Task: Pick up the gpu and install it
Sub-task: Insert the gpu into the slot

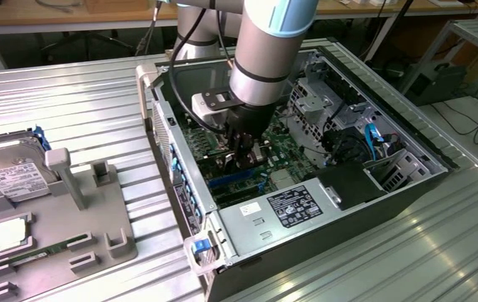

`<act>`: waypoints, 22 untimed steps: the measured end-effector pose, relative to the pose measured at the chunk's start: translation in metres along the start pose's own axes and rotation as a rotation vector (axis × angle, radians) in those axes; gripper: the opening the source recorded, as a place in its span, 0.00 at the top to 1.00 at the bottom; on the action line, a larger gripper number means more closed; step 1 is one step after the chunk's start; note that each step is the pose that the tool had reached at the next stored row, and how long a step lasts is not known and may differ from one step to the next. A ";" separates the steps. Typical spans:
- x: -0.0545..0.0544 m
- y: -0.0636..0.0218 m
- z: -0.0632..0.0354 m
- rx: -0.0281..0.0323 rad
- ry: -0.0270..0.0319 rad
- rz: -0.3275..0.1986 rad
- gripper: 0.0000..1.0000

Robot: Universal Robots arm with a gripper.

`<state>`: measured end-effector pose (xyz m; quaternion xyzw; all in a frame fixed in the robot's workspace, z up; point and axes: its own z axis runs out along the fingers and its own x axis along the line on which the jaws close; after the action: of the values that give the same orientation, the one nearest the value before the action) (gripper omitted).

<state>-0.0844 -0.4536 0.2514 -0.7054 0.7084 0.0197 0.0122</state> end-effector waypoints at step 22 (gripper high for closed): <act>-0.001 0.0003 -0.0028 0.0071 -0.0001 0.000 0.72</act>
<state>-0.0846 -0.4529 0.2541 -0.7055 0.7084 0.0172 0.0147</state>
